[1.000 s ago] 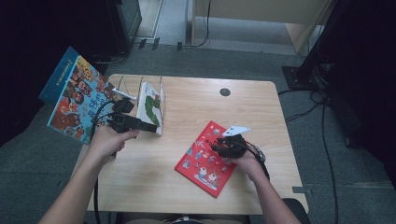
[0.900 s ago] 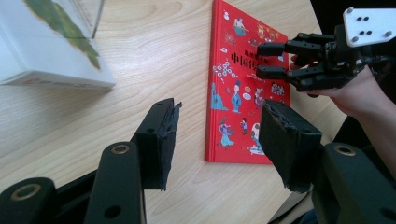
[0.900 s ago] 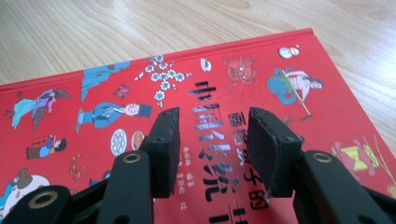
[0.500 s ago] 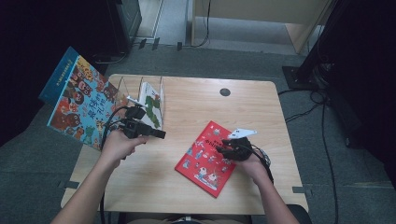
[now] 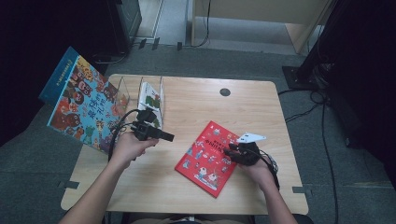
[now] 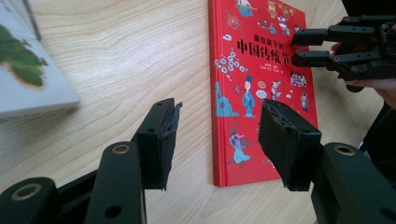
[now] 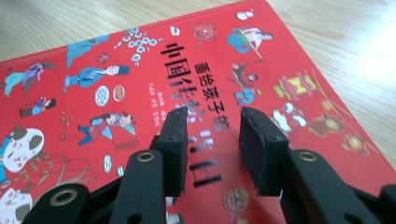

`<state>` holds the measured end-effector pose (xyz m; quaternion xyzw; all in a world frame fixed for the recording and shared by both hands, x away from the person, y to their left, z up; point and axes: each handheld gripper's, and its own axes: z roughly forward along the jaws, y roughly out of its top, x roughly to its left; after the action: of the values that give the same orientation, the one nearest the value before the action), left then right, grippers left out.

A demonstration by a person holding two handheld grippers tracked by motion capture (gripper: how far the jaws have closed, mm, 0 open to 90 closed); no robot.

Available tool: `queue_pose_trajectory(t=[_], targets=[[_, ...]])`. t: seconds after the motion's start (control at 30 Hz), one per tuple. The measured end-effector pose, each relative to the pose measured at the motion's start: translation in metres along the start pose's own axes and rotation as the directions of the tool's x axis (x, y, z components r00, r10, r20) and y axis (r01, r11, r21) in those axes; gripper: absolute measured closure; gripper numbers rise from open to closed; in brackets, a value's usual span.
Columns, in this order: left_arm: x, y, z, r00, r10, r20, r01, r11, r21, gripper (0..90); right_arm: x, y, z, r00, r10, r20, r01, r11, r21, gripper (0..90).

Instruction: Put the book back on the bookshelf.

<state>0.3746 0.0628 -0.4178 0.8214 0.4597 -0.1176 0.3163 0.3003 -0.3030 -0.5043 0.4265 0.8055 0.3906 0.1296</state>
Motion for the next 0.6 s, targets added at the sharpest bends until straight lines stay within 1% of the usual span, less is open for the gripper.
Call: queue_pose_trajectory(t=[0.13, 0.17, 0.2, 0.23, 0.3, 0.33, 0.43, 0.5, 0.53, 0.6], targets=[[0.002, 0.001, 0.010, 0.9998, 0.009, 0.015, -0.009, 0.9999, 0.010, 47.6, -0.001, -0.005, -0.005, 0.9998, 0.010, 0.015, -0.010, 1.000, 0.001, 63.7], [0.003, 0.001, 0.012, 0.9997, 0.021, 0.011, -0.021, 0.9997, 0.013, 47.9, -0.001, -0.006, -0.006, 0.9998, 0.010, 0.020, -0.010, 1.000, 0.004, 63.7], [0.004, 0.001, 0.015, 0.9997, 0.022, 0.008, -0.022, 0.9996, 0.015, 48.3, -0.001, -0.007, -0.007, 0.9997, 0.011, 0.023, -0.011, 1.000, 0.000, 63.7], [0.005, 0.001, 0.018, 0.9997, 0.021, 0.014, -0.021, 0.9996, 0.017, 48.7, -0.002, -0.008, -0.008, 0.9995, 0.015, 0.026, -0.015, 1.000, 0.000, 63.8], [0.008, 0.000, 0.022, 0.9990, 0.009, 0.045, -0.009, 1.0000, 0.001, 50.5, -0.002, -0.011, -0.010, 0.9992, 0.026, 0.032, -0.026, 1.000, -0.004, 64.4], [0.008, -0.001, 0.024, 0.9989, 0.005, 0.047, -0.005, 1.0000, -0.005, 51.2, -0.002, -0.012, -0.011, 0.9990, 0.025, 0.035, -0.025, 1.000, -0.004, 64.9], [0.012, -0.003, 0.031, 0.9994, 0.024, 0.023, -0.024, 0.9997, 0.003, 52.4, -0.003, -0.016, -0.015, 0.9985, 0.036, 0.042, -0.035, 0.999, -0.007, 65.5], [0.013, -0.004, 0.035, 0.9996, 0.024, 0.018, -0.024, 0.9997, 0.010, 53.1, -0.004, -0.017, -0.017, 0.9980, 0.044, 0.046, -0.044, 0.999, -0.010, 65.6], [0.014, -0.004, 0.036, 0.9993, 0.036, 0.011, -0.036, 0.9992, 0.017, 53.5, -0.004, -0.019, -0.018, 0.9976, 0.052, 0.047, -0.051, 0.999, -0.010, 65.7], [0.013, -0.005, 0.040, 0.9987, 0.050, 0.003, -0.050, 0.9985, 0.020, 55.0, -0.004, -0.020, -0.020, 0.9973, 0.051, 0.053, -0.050, 0.999, -0.013, 66.7]])
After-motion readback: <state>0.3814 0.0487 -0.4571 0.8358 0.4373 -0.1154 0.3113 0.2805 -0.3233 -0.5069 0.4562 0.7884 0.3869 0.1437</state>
